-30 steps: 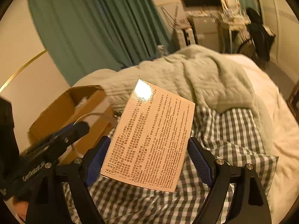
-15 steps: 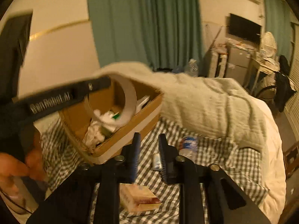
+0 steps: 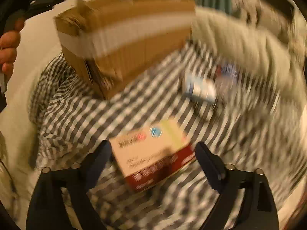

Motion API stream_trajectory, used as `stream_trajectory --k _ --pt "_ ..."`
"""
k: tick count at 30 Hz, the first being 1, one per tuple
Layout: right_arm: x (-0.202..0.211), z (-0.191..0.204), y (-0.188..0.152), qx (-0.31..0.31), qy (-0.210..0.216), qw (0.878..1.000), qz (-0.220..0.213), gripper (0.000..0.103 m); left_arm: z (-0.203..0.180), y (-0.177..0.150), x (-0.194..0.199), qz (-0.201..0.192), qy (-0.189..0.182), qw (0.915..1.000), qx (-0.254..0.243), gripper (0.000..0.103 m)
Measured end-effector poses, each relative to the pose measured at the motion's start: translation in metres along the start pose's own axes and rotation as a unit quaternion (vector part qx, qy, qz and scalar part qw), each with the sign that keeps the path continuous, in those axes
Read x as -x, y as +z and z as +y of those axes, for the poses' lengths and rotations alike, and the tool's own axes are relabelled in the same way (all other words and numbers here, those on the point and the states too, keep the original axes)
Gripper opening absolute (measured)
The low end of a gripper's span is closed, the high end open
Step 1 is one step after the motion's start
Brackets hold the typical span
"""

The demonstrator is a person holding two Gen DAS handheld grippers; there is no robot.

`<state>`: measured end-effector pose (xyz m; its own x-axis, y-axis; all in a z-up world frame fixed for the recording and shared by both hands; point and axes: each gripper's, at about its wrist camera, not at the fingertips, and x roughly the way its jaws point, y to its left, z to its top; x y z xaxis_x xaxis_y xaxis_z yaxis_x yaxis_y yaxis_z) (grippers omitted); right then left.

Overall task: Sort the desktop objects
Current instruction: 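Carry the medicine box and tape roll over the cardboard box and release both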

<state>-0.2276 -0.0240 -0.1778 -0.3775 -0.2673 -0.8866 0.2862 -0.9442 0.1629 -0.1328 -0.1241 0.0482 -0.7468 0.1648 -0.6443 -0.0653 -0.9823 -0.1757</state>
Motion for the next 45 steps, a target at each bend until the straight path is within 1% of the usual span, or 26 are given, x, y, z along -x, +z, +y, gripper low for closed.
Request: stream_trajectory --k 1,2,3,4,5,7,9,11,14,16,17,18,21,22,24,26,28,30,32,34,36,38,41,42,43,45 --pt "-0.003 -0.004 -0.004 -0.027 0.011 1.0 0.01 0.094 -0.001 -0.001 -0.002 0.004 0.011 0.9999 -0.003 0.035" --pt "-0.007 -0.01 -0.006 -0.062 0.02 0.998 0.023 0.094 -0.002 -0.001 -0.004 0.005 0.016 0.9998 -0.005 0.048" --pt "-0.01 -0.013 -0.005 -0.082 0.022 0.996 0.031 0.095 -0.001 -0.002 -0.005 0.004 0.021 0.9998 -0.006 0.058" --pt "-0.013 -0.017 -0.006 -0.101 0.025 0.994 0.038 0.097 -0.001 -0.002 -0.004 -0.001 0.027 0.9996 -0.005 0.074" --pt "-0.017 -0.021 -0.006 -0.126 0.028 0.99 0.048 0.098 -0.001 -0.001 -0.001 -0.01 0.031 0.9995 -0.003 0.08" --pt "-0.023 -0.026 -0.004 -0.164 0.033 0.984 0.062 0.1 -0.001 -0.001 0.004 -0.02 0.035 0.9992 -0.003 0.085" --pt "-0.031 -0.032 0.0 -0.195 0.041 0.977 0.07 0.103 -0.004 -0.001 0.009 -0.021 0.042 0.9988 -0.011 0.087" --pt "-0.045 -0.039 0.002 -0.239 0.058 0.965 0.089 0.103 -0.006 -0.003 0.014 -0.027 0.045 0.9985 -0.017 0.089" --pt "-0.068 -0.042 0.006 -0.259 0.053 0.957 0.117 0.103 -0.007 -0.009 0.023 -0.039 0.042 0.9982 -0.019 0.092" --pt "-0.08 -0.036 0.008 -0.242 0.046 0.96 0.132 0.103 -0.006 -0.013 0.025 -0.039 0.04 0.9982 -0.023 0.092" --pt "-0.081 -0.031 0.007 -0.224 0.035 0.966 0.122 0.103 -0.005 -0.015 0.026 -0.039 0.038 0.9982 -0.024 0.092" --pt "-0.078 -0.028 0.007 -0.21 0.029 0.971 0.111 0.1 -0.004 -0.017 0.027 -0.038 0.035 0.9984 -0.025 0.092" --pt "-0.06 -0.022 0.005 -0.177 0.031 0.981 0.072 0.088 0.002 -0.018 0.031 -0.034 0.033 0.9985 -0.029 0.092" --pt "-0.053 -0.022 0.004 -0.173 0.031 0.983 0.06 0.083 0.004 -0.018 0.034 -0.038 0.035 0.9983 -0.028 0.092" --pt "-0.029 -0.02 0.007 -0.153 0.022 0.988 0.023 0.08 0.011 -0.017 0.042 -0.047 0.038 0.9979 -0.025 0.092" --pt "0.001 -0.019 0.013 -0.145 0.026 0.989 -0.016 0.078 0.018 -0.016 0.048 -0.05 0.041 0.9976 -0.022 0.092" --pt "0.026 -0.016 0.022 -0.14 0.031 0.989 -0.044 0.078 0.026 -0.015 0.053 -0.053 0.049 0.9972 -0.018 0.092" --pt "0.058 -0.004 0.038 -0.12 0.031 0.989 -0.081 0.077 0.034 -0.016 0.059 -0.058 0.055 0.9967 -0.013 0.092" --pt "0.092 0.012 0.064 -0.092 0.032 0.988 -0.118 0.077 0.043 -0.019 0.063 -0.048 0.05 0.9976 0.0 0.092" --pt "0.113 0.023 0.092 -0.066 0.032 0.987 -0.144 0.077 0.052 -0.023 0.068 -0.047 0.04 0.9979 0.019 0.092" --pt "0.123 0.038 0.116 -0.049 0.031 0.985 -0.163 0.077 0.057 -0.027 0.069 -0.045 0.033 0.998 0.029 0.092" --pt "0.129 0.053 0.143 -0.034 0.033 0.983 -0.18 0.077 0.061 -0.032 0.069 -0.043 0.038 0.9978 0.035 0.092" --pt "0.12 0.066 0.179 -0.027 0.051 0.981 -0.185 0.077 0.067 -0.038 0.065 -0.035 0.043 0.9976 0.041 0.092" --pt "0.118 0.069 0.186 -0.028 0.053 0.98 -0.188 0.077 0.068 -0.04 0.063 -0.031 0.043 0.9977 0.043 0.092" --pt "0.116 0.073 0.194 -0.029 0.054 0.98 -0.189 0.078 0.069 -0.041 0.062 -0.028 0.044 0.9976 0.044 0.092" --pt "0.102 0.076 0.212 -0.032 0.066 0.981 -0.177 0.079 0.068 -0.044 0.059 -0.024 0.045 0.9976 0.048 0.092"
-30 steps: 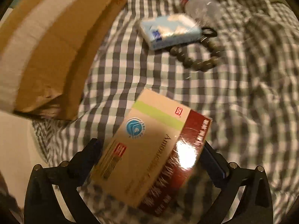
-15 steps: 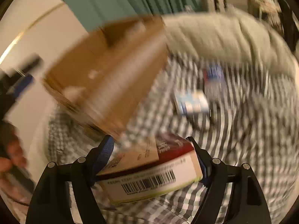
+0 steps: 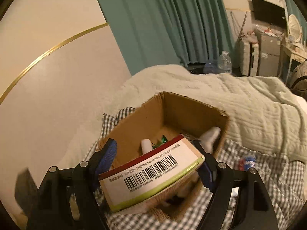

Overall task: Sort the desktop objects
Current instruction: 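Carry the medicine box and tape roll over the cardboard box and release both, then move both tools back over the remaining items on the bed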

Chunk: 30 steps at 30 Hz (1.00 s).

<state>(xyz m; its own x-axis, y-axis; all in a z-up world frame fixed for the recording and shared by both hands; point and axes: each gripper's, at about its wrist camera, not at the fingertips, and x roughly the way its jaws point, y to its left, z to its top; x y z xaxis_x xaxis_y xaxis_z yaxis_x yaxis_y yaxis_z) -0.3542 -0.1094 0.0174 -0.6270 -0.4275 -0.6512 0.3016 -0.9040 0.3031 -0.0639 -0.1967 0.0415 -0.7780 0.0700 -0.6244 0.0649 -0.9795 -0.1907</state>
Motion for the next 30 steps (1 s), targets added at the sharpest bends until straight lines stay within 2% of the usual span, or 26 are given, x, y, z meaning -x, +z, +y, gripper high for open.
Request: stream_trajectory --k 2,4,8,12,17,21,24,30 --pt "-0.019 -0.006 0.005 -0.023 0.019 0.999 0.019 0.082 -0.005 -0.004 -0.001 0.007 -0.005 0.9999 -0.005 0.092" --pt "-0.025 -0.016 0.0 -0.039 0.021 0.999 0.025 0.082 -0.012 -0.008 -0.001 0.01 -0.008 0.9998 -0.018 0.092" --pt "0.004 -0.044 -0.012 -0.049 0.018 0.999 -0.001 0.085 -0.034 -0.02 0.004 0.013 -0.019 0.9988 -0.042 0.092" --pt "0.051 -0.081 -0.039 -0.02 -0.052 0.998 -0.029 0.085 -0.073 -0.033 0.009 0.018 -0.037 0.996 -0.08 0.092" --pt "0.1 -0.143 -0.091 -0.015 -0.137 0.99 -0.036 0.085 -0.135 -0.056 0.01 0.026 -0.079 0.9888 -0.124 0.092" --pt "0.113 -0.191 -0.127 -0.036 -0.175 0.984 -0.019 0.085 -0.18 -0.072 -0.015 0.077 -0.112 0.9824 -0.128 0.092" --pt "0.111 -0.223 -0.149 -0.059 -0.183 0.981 -0.001 0.085 -0.208 -0.078 -0.046 0.1 -0.075 0.984 -0.127 0.092" --pt "0.083 -0.255 -0.164 -0.062 -0.189 0.98 0.009 0.085 -0.234 -0.091 -0.13 0.157 -0.04 0.9795 -0.12 0.092"
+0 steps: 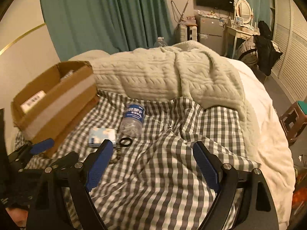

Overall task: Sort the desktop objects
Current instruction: 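Move both tools back over the remaining items on the bed, then grasp the blue dental floss jar with the right tool while the left tool grasps the floral tissue pack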

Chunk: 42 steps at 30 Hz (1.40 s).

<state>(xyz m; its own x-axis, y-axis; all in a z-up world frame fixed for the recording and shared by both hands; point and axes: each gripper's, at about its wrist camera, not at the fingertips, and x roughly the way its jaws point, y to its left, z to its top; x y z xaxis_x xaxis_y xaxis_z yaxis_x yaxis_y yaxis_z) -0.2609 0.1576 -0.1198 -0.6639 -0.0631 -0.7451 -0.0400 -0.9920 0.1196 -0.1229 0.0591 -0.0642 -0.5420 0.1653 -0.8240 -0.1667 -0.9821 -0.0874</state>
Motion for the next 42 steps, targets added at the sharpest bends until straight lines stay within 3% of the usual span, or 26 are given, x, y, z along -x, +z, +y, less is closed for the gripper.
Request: stream_trajectory --k 5,10,17,24,27,32,42 --pt "-0.046 -0.005 0.014 -0.007 0.013 1.0 0.018 0.085 -0.004 0.001 -0.05 0.016 0.056 0.9978 -0.032 0.092" --pt "-0.094 0.009 0.032 0.012 0.022 0.999 0.031 0.085 0.004 0.008 -0.091 0.025 0.085 0.9952 -0.042 0.092" --pt "-0.181 0.036 0.047 0.021 0.037 0.994 0.097 0.085 0.012 0.016 -0.113 0.019 0.08 0.9952 -0.053 0.092" --pt "-0.255 0.041 0.04 -0.018 0.073 0.982 0.175 0.085 0.024 0.014 -0.123 0.028 0.061 0.9968 -0.043 0.09" --pt "-0.25 0.033 0.03 -0.035 0.113 0.978 0.172 0.063 0.025 0.012 -0.121 0.028 0.057 0.9971 -0.041 0.089" --pt "-0.224 0.033 0.015 -0.01 0.081 0.986 0.147 0.063 0.028 0.009 -0.115 0.024 0.047 0.998 -0.034 0.088" --pt "-0.159 0.015 0.001 -0.037 0.072 0.993 0.084 0.063 0.033 0.004 -0.094 0.001 0.007 0.9998 -0.018 0.087"
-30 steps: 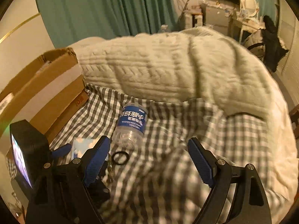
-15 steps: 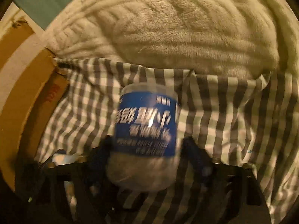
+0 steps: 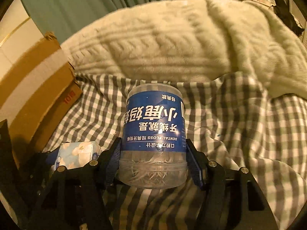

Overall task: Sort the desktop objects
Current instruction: 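Grasp the blue dental floss jar with the right tool while the left tool grasps the floral tissue pack, then carry the floss jar and tissue pack into the cardboard box and release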

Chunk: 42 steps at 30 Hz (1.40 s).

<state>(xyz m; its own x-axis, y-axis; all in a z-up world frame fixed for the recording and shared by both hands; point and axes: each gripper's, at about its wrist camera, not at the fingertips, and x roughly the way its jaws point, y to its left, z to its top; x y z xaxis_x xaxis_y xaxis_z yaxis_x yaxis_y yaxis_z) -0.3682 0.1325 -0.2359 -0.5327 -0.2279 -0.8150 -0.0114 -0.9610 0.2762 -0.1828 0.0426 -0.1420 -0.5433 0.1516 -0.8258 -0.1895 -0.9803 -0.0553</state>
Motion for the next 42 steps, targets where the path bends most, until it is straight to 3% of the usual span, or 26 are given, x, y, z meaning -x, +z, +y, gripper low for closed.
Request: stream_trajectory --k 7,11,17,26,32,36,39,42 --pt "0.034 -0.012 -0.008 -0.013 0.015 1.0 -0.01 0.063 0.003 -0.005 0.024 -0.012 -0.026 0.9996 0.0 0.087" --pt "0.063 -0.023 -0.017 -0.03 0.032 0.999 -0.027 0.063 -0.004 0.0 0.047 -0.053 -0.001 0.9981 -0.029 0.087" --pt "0.083 -0.016 -0.024 -0.049 0.038 0.997 -0.037 0.063 -0.031 0.022 0.06 -0.086 -0.001 0.9946 -0.058 0.087" --pt "0.13 -0.008 -0.019 -0.051 0.009 0.996 -0.075 0.063 -0.031 0.031 0.123 -0.131 -0.033 0.9891 -0.058 0.087" --pt "0.17 0.034 0.012 -0.004 0.021 0.994 -0.105 0.063 0.022 0.067 0.186 -0.175 -0.073 0.9818 0.009 0.087" --pt "0.188 0.08 0.04 0.041 0.05 0.991 -0.119 0.063 0.062 0.085 0.216 -0.202 -0.047 0.9779 0.023 0.087" --pt "0.185 0.119 0.064 0.072 0.073 0.987 -0.121 0.063 0.096 0.095 0.228 -0.214 -0.004 0.9763 0.031 0.087" --pt "0.168 0.155 0.086 0.092 0.099 0.985 -0.108 0.063 0.122 0.1 0.224 -0.204 0.023 0.978 0.04 0.087"
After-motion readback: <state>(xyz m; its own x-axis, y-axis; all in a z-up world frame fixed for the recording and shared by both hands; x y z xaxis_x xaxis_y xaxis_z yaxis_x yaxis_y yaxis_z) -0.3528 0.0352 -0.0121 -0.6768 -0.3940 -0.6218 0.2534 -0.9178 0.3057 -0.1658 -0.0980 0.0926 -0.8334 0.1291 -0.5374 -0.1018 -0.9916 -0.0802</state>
